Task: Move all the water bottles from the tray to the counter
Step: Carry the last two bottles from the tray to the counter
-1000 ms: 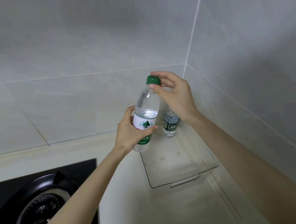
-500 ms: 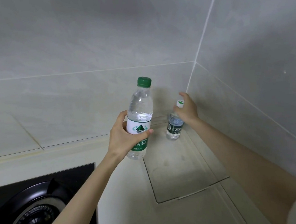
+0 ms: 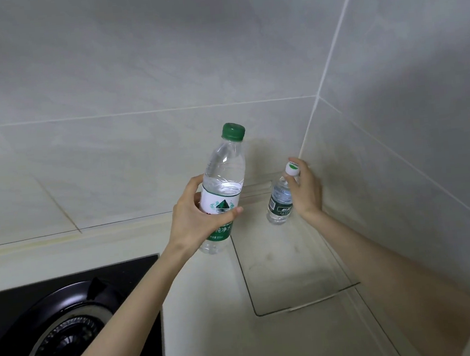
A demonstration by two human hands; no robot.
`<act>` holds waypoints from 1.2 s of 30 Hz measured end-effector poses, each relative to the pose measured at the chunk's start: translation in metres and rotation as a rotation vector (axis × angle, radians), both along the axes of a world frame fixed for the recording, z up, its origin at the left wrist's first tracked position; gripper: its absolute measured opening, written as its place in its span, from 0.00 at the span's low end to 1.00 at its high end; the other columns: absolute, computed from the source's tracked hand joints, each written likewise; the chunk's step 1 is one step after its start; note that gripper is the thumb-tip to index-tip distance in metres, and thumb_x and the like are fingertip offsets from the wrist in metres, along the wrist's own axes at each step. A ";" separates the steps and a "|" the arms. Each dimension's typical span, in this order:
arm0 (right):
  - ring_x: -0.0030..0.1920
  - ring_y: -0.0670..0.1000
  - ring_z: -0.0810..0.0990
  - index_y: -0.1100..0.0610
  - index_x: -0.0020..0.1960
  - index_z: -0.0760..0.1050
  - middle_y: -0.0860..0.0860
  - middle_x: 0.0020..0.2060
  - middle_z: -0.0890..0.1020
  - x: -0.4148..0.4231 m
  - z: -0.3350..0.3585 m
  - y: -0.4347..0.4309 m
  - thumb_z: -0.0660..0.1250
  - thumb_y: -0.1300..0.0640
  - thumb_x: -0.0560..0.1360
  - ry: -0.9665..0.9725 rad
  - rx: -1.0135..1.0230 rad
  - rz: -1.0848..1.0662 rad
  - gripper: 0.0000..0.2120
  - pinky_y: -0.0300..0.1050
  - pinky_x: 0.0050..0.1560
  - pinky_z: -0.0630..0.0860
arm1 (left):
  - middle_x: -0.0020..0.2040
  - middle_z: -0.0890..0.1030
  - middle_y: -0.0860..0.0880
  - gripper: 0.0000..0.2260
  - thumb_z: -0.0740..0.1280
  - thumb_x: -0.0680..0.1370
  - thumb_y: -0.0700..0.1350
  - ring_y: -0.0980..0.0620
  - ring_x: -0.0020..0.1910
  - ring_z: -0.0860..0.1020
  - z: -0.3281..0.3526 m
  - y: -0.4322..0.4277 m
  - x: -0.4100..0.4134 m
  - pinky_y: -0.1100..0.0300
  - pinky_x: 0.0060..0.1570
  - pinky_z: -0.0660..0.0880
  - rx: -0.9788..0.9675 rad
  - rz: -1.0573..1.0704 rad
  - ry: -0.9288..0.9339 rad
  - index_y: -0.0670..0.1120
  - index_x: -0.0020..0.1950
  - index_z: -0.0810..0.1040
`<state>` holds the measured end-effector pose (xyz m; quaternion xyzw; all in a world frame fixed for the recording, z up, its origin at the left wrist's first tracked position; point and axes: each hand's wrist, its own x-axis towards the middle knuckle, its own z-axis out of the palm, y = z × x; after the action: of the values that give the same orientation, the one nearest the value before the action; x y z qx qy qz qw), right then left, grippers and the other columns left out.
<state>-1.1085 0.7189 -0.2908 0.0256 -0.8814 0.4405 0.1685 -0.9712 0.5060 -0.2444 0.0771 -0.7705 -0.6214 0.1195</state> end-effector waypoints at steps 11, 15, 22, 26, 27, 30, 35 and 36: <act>0.58 0.48 0.79 0.49 0.64 0.72 0.45 0.57 0.80 0.099 0.119 -0.024 0.66 0.59 0.75 0.214 -0.219 0.298 0.18 0.51 0.62 0.75 | 0.44 0.84 0.49 0.34 0.81 0.55 0.52 0.50 0.45 0.83 0.043 -0.008 0.084 0.52 0.50 0.81 0.031 0.135 0.046 0.54 0.58 0.73; 0.54 0.42 0.80 0.49 0.61 0.75 0.44 0.52 0.82 0.144 0.158 -0.039 0.68 0.60 0.74 0.250 -0.322 0.412 0.17 0.43 0.59 0.77 | 0.46 0.84 0.49 0.30 0.81 0.62 0.44 0.51 0.46 0.83 0.064 -0.011 0.124 0.56 0.48 0.80 0.021 0.213 0.075 0.51 0.60 0.72; 0.45 0.39 0.81 0.49 0.58 0.78 0.50 0.47 0.86 0.235 0.197 -0.078 0.72 0.61 0.71 0.192 -0.401 0.745 0.17 0.35 0.52 0.77 | 0.44 0.83 0.54 0.28 0.80 0.64 0.44 0.64 0.39 0.81 0.086 -0.013 0.233 0.69 0.39 0.76 -0.025 0.462 0.129 0.55 0.58 0.71; 0.45 0.41 0.83 0.52 0.59 0.78 0.49 0.47 0.85 0.275 0.200 -0.094 0.74 0.61 0.70 0.152 -0.396 0.880 0.19 0.41 0.54 0.79 | 0.46 0.84 0.52 0.29 0.80 0.63 0.44 0.57 0.44 0.83 0.091 -0.012 0.284 0.61 0.44 0.78 -0.054 0.558 0.115 0.52 0.60 0.71; 0.46 0.42 0.83 0.52 0.59 0.78 0.49 0.47 0.86 0.293 0.201 -0.103 0.74 0.61 0.69 0.136 -0.385 0.942 0.19 0.42 0.53 0.80 | 0.46 0.84 0.52 0.30 0.80 0.63 0.44 0.57 0.44 0.83 0.093 -0.013 0.310 0.60 0.45 0.78 -0.052 0.613 0.119 0.51 0.60 0.72; 0.46 0.41 0.83 0.52 0.59 0.79 0.48 0.47 0.86 0.341 0.202 -0.129 0.75 0.59 0.68 0.129 -0.344 1.059 0.20 0.41 0.53 0.80 | 0.47 0.84 0.50 0.31 0.81 0.62 0.44 0.56 0.45 0.83 0.093 -0.020 0.370 0.59 0.45 0.79 -0.058 0.731 0.117 0.52 0.60 0.72; 0.46 0.39 0.83 0.52 0.59 0.80 0.48 0.49 0.86 0.433 0.203 -0.178 0.76 0.58 0.67 0.114 -0.339 1.256 0.20 0.33 0.50 0.78 | 0.44 0.84 0.53 0.27 0.80 0.63 0.42 0.60 0.42 0.83 0.099 -0.030 0.479 0.66 0.39 0.76 -0.072 0.928 0.141 0.60 0.53 0.72; 0.46 0.38 0.83 0.52 0.58 0.80 0.47 0.49 0.85 0.452 0.203 -0.186 0.76 0.58 0.67 0.120 -0.335 1.291 0.20 0.30 0.48 0.77 | 0.44 0.84 0.53 0.27 0.80 0.63 0.41 0.60 0.42 0.83 0.100 -0.032 0.499 0.67 0.38 0.76 -0.070 0.965 0.145 0.61 0.53 0.72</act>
<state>-0.6569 0.5327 -0.0877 0.5459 -0.5981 0.5815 -0.0784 -0.4721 0.4740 -0.1448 0.3778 -0.6571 -0.4726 0.4497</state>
